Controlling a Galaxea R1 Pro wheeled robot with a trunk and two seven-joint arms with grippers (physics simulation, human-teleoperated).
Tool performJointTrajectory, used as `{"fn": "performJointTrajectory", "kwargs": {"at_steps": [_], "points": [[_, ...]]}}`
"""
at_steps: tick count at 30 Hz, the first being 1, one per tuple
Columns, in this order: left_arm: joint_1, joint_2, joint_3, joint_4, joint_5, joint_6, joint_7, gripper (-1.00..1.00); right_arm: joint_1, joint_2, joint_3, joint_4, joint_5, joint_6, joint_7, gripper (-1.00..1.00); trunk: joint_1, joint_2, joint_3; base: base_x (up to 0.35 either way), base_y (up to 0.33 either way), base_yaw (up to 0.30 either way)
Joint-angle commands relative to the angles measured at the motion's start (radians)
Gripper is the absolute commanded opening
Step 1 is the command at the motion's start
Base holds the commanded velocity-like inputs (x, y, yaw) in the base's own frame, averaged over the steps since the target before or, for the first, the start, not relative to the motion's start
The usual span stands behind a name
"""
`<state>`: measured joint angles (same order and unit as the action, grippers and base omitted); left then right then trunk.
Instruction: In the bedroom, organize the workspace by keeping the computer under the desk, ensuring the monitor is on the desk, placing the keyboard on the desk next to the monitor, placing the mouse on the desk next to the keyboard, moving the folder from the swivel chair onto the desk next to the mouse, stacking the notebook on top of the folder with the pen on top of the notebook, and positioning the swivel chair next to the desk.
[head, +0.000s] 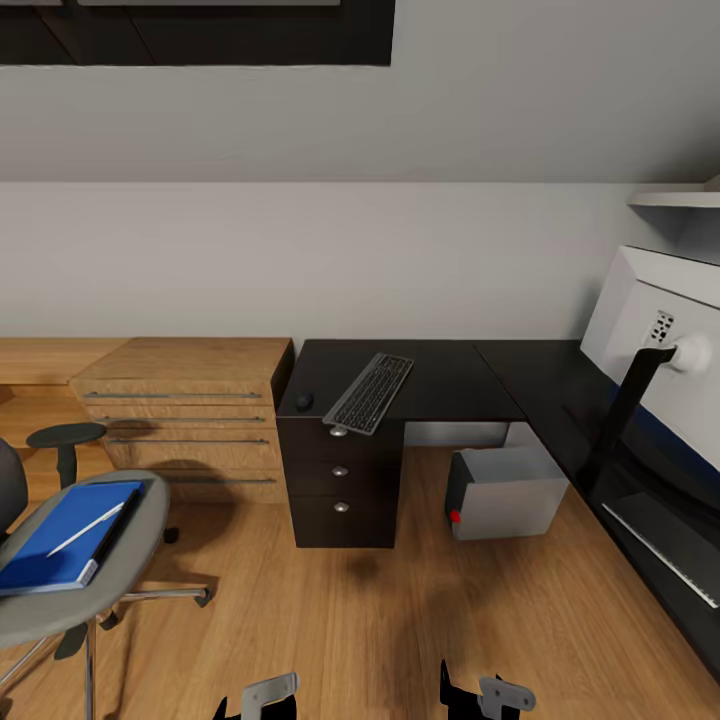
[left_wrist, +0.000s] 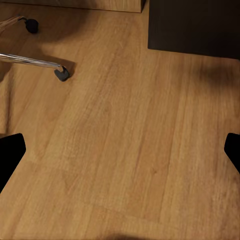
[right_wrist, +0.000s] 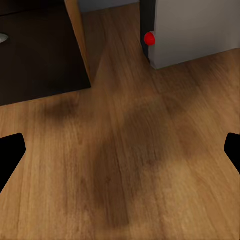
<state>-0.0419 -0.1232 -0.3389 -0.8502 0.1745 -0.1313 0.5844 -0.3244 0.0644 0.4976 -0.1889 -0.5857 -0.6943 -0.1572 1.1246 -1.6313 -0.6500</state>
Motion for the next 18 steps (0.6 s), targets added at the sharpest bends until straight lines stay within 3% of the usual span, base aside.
{"fn": "performJointTrajectory", "kwargs": {"at_steps": [1,18], "points": [[-0.001,0.001,-0.003,0.001,0.011,-0.007,0.005,1.00,-0.001,0.000,0.009,0.000,-0.002,-0.002,-0.008,1.00,0.004,-0.008,-0.004,0.000,0.000,-0.003],[-0.001,0.001,-0.001,0.002,0.015,-0.007,0.006,1.00,-0.001,0.000,0.009,0.002,-0.003,-0.002,-0.008,1.00,0.069,-0.127,-0.057,0.000,0.000,-0.027]]}}
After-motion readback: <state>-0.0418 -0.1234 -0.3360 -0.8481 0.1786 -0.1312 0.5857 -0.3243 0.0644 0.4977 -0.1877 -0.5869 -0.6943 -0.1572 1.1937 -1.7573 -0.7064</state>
